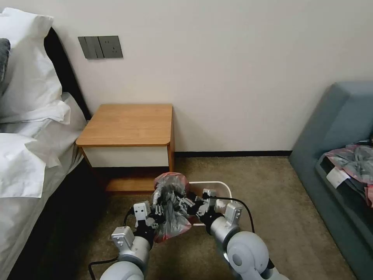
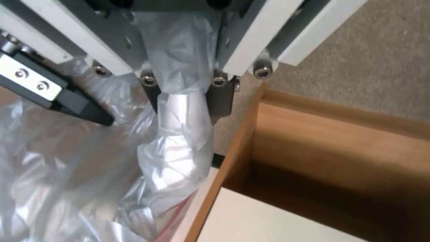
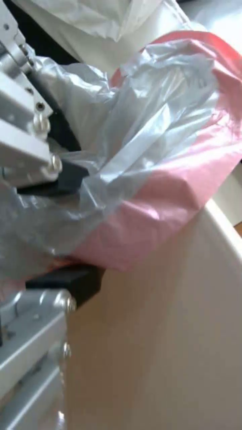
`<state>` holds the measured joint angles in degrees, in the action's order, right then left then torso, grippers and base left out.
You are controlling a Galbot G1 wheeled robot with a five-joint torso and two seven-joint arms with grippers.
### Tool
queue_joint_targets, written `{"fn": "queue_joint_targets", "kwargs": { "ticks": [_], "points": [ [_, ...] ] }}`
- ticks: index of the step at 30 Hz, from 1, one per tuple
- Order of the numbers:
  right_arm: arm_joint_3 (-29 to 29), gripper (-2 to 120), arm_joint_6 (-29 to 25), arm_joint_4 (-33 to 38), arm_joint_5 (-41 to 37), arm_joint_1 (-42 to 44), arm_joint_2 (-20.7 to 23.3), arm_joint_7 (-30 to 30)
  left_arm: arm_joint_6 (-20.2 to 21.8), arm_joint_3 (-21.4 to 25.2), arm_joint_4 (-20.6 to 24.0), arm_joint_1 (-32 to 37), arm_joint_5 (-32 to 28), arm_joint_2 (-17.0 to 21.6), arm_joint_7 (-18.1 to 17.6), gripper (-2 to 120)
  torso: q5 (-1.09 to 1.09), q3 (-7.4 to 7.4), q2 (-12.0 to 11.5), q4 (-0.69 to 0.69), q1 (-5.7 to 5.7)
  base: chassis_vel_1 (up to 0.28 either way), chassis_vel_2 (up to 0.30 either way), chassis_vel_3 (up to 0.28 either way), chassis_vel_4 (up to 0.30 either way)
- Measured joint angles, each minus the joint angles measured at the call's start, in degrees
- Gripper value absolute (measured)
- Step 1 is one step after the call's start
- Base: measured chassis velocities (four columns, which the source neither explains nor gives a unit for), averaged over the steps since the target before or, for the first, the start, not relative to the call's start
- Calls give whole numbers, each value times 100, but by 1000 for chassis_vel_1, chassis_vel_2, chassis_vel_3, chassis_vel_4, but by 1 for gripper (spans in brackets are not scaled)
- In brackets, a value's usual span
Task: Pick up the garbage bag from the table and place it over the trash can.
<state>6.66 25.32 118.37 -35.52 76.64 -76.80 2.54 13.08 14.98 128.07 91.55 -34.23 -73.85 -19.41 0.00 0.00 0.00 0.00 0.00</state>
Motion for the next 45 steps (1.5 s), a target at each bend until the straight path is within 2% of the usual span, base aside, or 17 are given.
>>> {"fn": "queue_joint_targets", "kwargs": {
  "ticks": [1, 4, 5, 7, 10, 23, 30, 36, 38, 41, 42, 45],
  "points": [
    [0, 30, 0, 0, 0, 0, 0, 0, 0, 0, 0, 0, 0, 0, 0, 3, 0, 0, 0, 0, 0, 0, 0, 0, 0],
    [5, 17, -64, -4, 85, -25, 30, -35, 27, 103, -36, -49, -54, -16, -36, 3, 0, 0, 0, 0, 0, 0, 0, 0, 0],
    [5, 17, -64, -4, 85, -25, 30, -35, 27, 103, -36, -49, -54, -16, -36, 3, 0, 0, 0, 0, 0, 0, 0, 0, 0],
    [39, 7, -74, 74, 115, -35, 98, -35, 28, 164, -124, -87, -55, -21, -67, 3, 0, 0, 0, 0, 0, 0, 0, 0, 0],
    [87, 0, -72, 211, 117, -32, 192, -30, 28, 214, -209, -120, -53, -25, -89, 3, 0, 0, 0, 0, 0, 0, 0, 0, 0],
    [494, 0, 165, 784, -18, -48, 722, 88, 5, 369, -431, -172, 23, -9, -116, 3, 0, 0, 0, 0, 0, 0, 0, 0, 0],
    [806, 0, 273, 835, -92, -139, 867, 86, -17, 381, -426, -176, 39, 1, -91, 3, 1, 0, 0, 0, 0, 0, 0, 0, 0],
    [824, -1, 372, 834, -56, -225, 944, 79, -33, 381, -380, -150, 61, -7, -73, 3, 1, 0, 0, 0, 0, 0, 0, 0, 0],
    [818, 2, 379, 853, -13, -206, 955, 72, -34, 382, -376, -148, 63, -9, -76, 3, 1, 0, 0, 0, 0, 0, 0, 0, 0],
    [837, 15, 381, 1014, 346, -13, 1027, -76, -37, 405, -372, -151, 68, -14, -92, 3, 2, 0, 0, 1, 0, 0, 0, 0, 0],
    [837, 15, 381, 1014, 346, -13, 1027, -76, -37, 405, -372, -151, 68, -14, -92, 3, 2, 0, 0, 1, 0, 0, 0, 0, 0],
    [972, 31, 329, 1221, 634, 277, 1139, -349, -37, 467, -373, -211, 43, -39, -106, 3, 1, 0, 0, -1, 0, 0, 0, 0, 0]
  ]
}}
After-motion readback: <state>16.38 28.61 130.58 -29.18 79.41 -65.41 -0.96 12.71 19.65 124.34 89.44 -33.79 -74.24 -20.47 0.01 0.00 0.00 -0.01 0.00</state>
